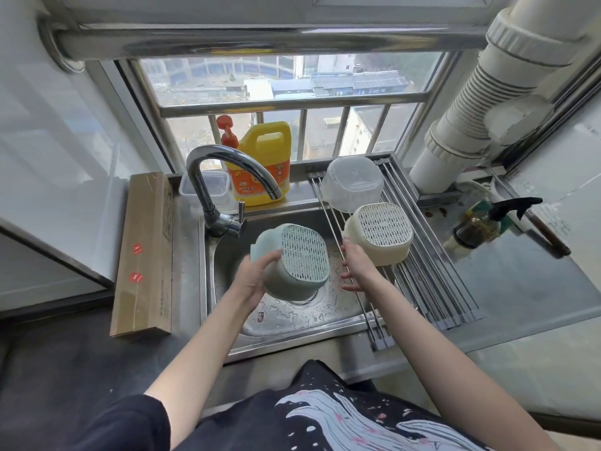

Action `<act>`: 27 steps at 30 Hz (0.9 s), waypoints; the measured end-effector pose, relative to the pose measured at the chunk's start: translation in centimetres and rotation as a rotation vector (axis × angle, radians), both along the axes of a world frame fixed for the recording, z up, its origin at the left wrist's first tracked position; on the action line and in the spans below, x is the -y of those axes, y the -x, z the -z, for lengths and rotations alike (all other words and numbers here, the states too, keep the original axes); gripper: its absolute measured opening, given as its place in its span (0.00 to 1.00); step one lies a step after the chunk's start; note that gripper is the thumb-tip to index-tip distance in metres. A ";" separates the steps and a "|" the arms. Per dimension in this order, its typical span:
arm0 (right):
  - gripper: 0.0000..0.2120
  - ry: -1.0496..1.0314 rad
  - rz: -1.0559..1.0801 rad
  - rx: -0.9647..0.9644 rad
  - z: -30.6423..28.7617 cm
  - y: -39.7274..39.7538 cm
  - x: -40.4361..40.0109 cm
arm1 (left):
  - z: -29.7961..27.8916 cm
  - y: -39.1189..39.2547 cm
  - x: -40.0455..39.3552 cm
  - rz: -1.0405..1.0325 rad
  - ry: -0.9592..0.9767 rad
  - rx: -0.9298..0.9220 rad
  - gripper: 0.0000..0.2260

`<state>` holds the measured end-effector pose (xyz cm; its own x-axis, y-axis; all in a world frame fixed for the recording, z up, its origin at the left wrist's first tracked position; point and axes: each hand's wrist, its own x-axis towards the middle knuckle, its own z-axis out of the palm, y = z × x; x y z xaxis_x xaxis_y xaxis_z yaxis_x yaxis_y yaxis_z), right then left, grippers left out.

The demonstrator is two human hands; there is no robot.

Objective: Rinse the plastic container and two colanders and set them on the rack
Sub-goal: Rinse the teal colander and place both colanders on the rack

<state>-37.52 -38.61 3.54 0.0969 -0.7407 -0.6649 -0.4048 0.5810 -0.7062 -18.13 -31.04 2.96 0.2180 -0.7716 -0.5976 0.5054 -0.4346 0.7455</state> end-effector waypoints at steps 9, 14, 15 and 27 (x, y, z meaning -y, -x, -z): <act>0.26 -0.053 -0.031 0.193 0.7 -0.4 -0.2 | -0.7 0.0 -0.6 -0.054 -0.086 -0.436 0.16; 0.25 -0.038 0.088 0.343 1.7 0.0 0.1 | -0.4 -0.3 -0.3 0.083 0.056 -0.205 0.16; 0.25 -0.080 0.096 0.321 1.8 0.0 -0.1 | -0.1 -0.3 -0.3 0.105 -0.009 -0.146 0.17; 0.28 0.042 0.211 0.246 3.3 0.7 -0.5 | 1.9 -0.7 0.0 0.203 -0.151 0.263 0.21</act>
<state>-38.26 -38.14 0.29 0.0925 -0.7876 -0.6092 -0.0924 0.6024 -0.7928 -17.45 -31.07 1.05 0.2311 -0.7223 -0.6519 0.1974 -0.6213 0.7583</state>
